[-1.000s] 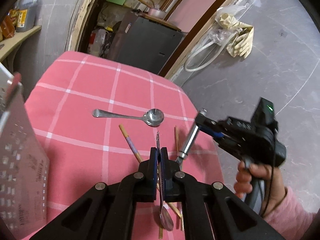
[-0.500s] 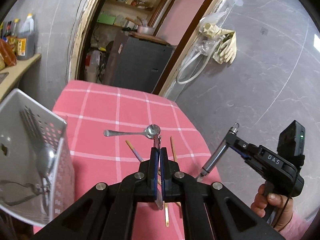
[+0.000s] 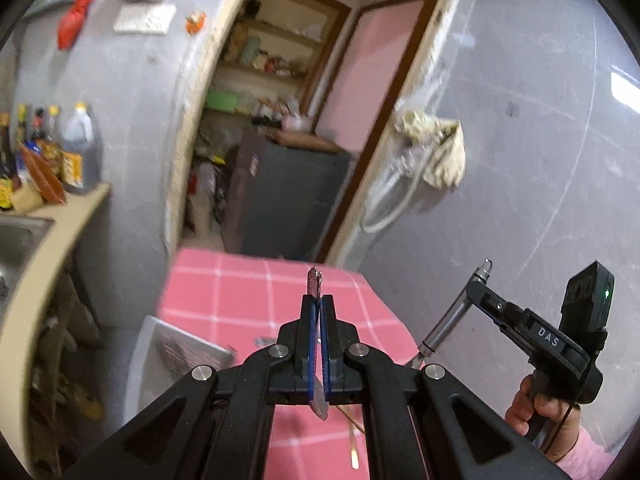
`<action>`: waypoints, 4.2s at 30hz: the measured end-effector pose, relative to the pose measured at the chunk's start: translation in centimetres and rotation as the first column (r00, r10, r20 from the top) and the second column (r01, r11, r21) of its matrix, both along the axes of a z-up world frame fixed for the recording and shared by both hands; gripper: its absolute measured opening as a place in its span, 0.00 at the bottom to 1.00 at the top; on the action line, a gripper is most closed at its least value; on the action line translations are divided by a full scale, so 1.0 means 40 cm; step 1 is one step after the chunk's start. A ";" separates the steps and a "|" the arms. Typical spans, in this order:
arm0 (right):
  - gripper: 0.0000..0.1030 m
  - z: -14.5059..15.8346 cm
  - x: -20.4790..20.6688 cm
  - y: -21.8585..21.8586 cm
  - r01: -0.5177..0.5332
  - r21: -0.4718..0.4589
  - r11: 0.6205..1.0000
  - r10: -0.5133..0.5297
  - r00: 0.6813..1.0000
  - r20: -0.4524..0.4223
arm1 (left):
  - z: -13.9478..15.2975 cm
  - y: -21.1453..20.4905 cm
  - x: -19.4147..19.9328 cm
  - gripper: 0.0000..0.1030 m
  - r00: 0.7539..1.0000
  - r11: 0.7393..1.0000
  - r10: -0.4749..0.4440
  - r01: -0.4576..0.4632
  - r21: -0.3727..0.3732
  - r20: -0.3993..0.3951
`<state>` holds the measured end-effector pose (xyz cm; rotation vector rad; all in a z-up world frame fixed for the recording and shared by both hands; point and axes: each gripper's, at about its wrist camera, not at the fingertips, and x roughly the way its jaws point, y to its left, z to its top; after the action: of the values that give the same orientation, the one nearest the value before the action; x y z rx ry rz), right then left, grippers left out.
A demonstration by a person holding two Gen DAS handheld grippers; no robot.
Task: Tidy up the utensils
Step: 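Lift the knife with the left tool while the right tool carries the peeler to the caddy, then open the left tool over the caddy while the right tool releases the peeler into it, then withdraw both tools from the caddy back over the remaining utensils, then grasp the wooden chopsticks with the right tool while the left tool grasps the gold spoon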
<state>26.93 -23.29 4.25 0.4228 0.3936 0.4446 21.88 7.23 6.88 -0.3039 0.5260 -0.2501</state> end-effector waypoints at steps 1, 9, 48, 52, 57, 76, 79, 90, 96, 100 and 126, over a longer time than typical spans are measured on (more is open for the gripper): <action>0.16 0.014 0.001 0.020 -0.013 0.006 1.000 0.013 1.000 0.016 | 0.014 0.017 -0.005 0.03 1.000 1.000 0.013 -0.013 0.000 0.009; 0.16 0.060 0.028 0.208 -0.153 0.002 0.988 0.152 0.984 0.090 | 0.115 0.145 -0.063 0.03 0.985 0.989 0.140 -0.144 0.035 0.098; 0.33 -0.143 0.073 0.431 -0.328 -0.102 0.939 0.319 0.943 -0.098 | -0.086 0.185 -0.022 0.08 0.981 0.986 0.154 -0.145 0.081 -0.118; 0.34 -0.131 0.065 0.397 -0.302 -0.093 0.949 0.294 0.952 -0.083 | -0.086 0.191 -0.029 0.34 0.981 0.985 0.169 -0.166 0.042 -0.096; 0.51 -0.101 0.032 0.343 -0.223 -0.115 0.968 0.222 0.975 -0.024 | -0.074 0.177 -0.042 0.51 0.980 0.981 0.193 -0.192 0.028 -0.040; 0.99 -0.039 -0.123 0.020 0.181 -0.291 0.939 -0.148 0.980 0.130 | -0.072 -0.069 -0.074 1.00 0.970 0.965 0.176 -0.204 0.165 0.171; 0.99 -0.045 -0.138 -0.019 0.208 -0.303 0.930 -0.176 0.976 0.128 | -0.081 -0.113 -0.071 0.99 0.973 0.968 0.149 -0.180 0.172 0.178; 0.99 -0.110 -0.145 -0.144 0.259 -0.343 0.903 -0.252 0.965 0.067 | -0.151 -0.259 -0.052 1.00 0.990 0.975 0.063 -0.089 0.205 0.130; 0.99 -0.163 -0.137 -0.185 0.265 -0.352 0.897 -0.276 0.961 0.022 | -0.198 -0.308 -0.034 1.00 0.996 0.974 0.027 -0.046 0.223 0.089; 0.99 -0.205 -0.126 -0.199 0.258 -0.355 0.898 -0.280 0.960 -0.010 | -0.232 -0.327 -0.020 1.00 0.998 0.971 0.027 -0.042 0.237 0.064; 0.81 -0.516 0.148 -0.164 -0.101 -0.236 0.967 0.005 0.925 -0.379 | -0.487 -0.304 0.114 0.99 0.963 0.992 0.048 -0.016 0.123 -0.264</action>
<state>32.87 -29.87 -16.40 0.2476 0.8277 0.3591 26.45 -4.91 -12.61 -0.2300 0.7984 -0.1452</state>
